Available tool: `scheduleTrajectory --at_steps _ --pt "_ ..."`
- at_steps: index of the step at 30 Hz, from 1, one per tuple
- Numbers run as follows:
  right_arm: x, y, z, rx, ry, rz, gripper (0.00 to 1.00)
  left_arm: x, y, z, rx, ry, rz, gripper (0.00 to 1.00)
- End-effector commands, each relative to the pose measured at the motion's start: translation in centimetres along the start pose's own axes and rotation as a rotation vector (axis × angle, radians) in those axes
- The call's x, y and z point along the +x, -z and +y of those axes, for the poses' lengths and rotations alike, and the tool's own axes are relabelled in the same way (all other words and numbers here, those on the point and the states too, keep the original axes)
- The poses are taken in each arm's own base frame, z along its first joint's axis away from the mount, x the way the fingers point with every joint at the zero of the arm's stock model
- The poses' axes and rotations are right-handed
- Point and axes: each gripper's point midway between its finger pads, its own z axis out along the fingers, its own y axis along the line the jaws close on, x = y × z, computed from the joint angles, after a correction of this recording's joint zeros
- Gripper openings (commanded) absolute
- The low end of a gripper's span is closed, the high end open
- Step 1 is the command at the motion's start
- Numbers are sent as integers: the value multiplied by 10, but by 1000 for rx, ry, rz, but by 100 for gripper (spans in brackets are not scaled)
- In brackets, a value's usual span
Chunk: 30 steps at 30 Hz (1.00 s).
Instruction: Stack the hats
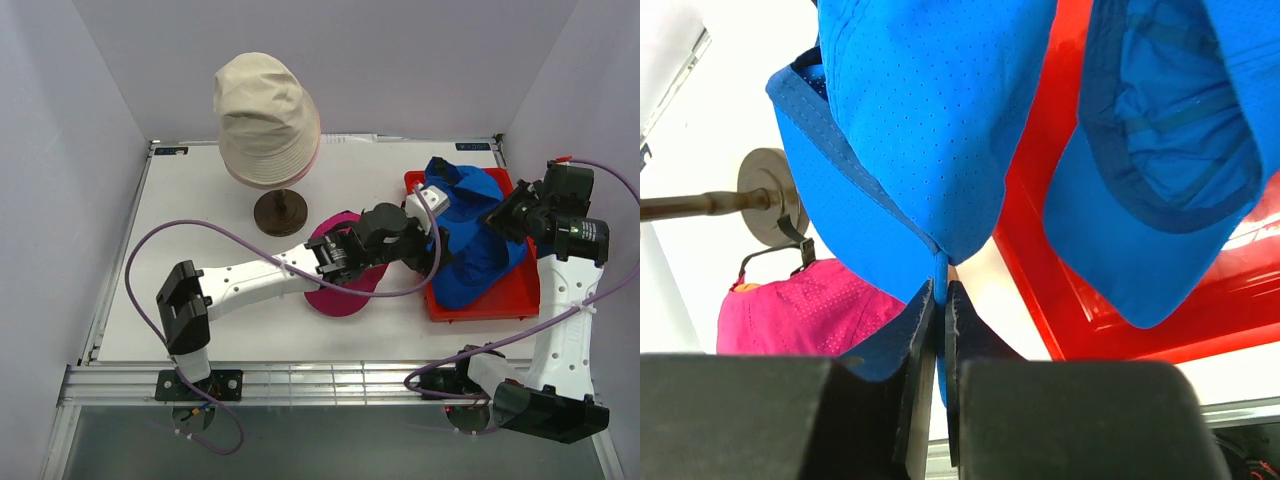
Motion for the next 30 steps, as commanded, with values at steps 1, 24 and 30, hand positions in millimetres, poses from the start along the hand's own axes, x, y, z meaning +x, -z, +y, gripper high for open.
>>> scheduleTrajectory --at_steps 1,24,30 --pt "-6 4 16 -34 -1 -12 8 -36 -3 -10 -87 -166 -116 75" --pt "-5 4 25 -42 6 3 8 -8 -44 22 -398 -465 -58 62" --pt "-1 4 27 -62 5 11 8 -11 -43 24 -423 -493 -64 22"
